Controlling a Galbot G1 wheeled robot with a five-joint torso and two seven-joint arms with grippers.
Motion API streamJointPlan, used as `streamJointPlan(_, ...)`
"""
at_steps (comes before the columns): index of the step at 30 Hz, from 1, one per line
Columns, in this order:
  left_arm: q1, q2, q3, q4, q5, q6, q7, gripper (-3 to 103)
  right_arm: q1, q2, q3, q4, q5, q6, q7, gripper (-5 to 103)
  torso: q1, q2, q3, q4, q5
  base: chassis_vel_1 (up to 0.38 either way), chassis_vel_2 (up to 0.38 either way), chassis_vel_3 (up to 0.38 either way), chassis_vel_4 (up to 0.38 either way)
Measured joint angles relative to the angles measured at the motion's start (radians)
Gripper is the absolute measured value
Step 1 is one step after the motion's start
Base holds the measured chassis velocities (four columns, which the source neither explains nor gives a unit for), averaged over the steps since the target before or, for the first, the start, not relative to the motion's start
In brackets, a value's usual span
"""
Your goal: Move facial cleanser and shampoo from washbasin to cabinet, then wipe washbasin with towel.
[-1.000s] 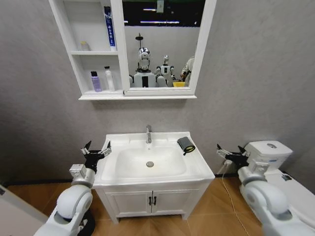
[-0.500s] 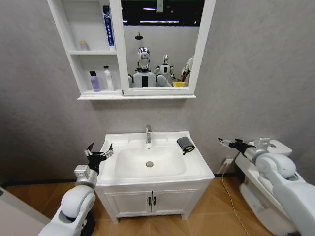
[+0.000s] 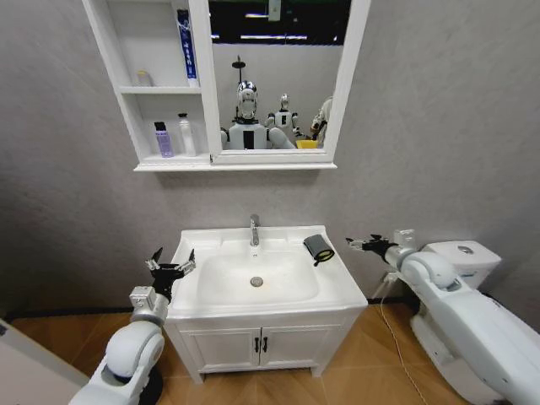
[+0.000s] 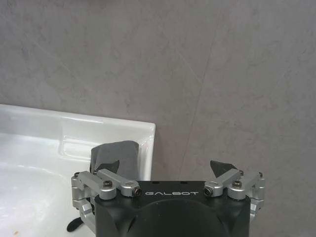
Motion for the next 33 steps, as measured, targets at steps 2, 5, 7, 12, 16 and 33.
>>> streamJointPlan(2,0.000,-0.002,0.000,0.000,0.001,-0.001,0.000,100,0.081,0.005,-0.076,-0.058,-0.005,0.002,-0.008,100,0.000,0.000,0.000,0.0000,0.0000,0.000,0.000,0.000,0.000)
streamJointPlan(5,-0.004,-0.004,-0.001,0.002,0.001,-0.001,0.000,100,0.145,0.018,-0.132,-0.099,0.004,-0.003,-0.001,100,0.000,0.000,0.000,0.0001,-0.0002,0.000,0.000,0.000,0.000)
streamJointPlan(7,-0.007,-0.005,-0.002,0.003,0.001,-0.001,0.000,100,0.176,0.027,-0.163,-0.120,0.010,-0.007,0.013,100,0.000,0.000,0.000,0.0001,-0.0001,0.000,0.000,0.000,0.000)
streamJointPlan(12,-0.017,-0.007,-0.007,0.007,-0.003,-0.001,0.000,100,0.260,0.082,-0.271,-0.155,0.064,-0.028,0.129,100,0.000,0.000,0.000,0.0002,-0.0001,0.000,0.000,0.000,0.000)
streamJointPlan(16,-0.021,-0.008,-0.015,0.013,-0.009,-0.001,0.000,100,0.285,0.135,-0.324,-0.164,0.086,-0.054,0.212,100,0.000,0.000,0.000,0.0002,-0.0001,0.000,0.000,0.000,0.000)
streamJointPlan(33,-0.055,0.005,-0.019,0.031,-0.050,-0.003,0.007,100,0.369,0.173,-0.387,-0.276,0.077,-0.084,0.162,100,0.000,0.000,0.000,0.0000,0.0000,0.000,0.000,0.000,0.000)
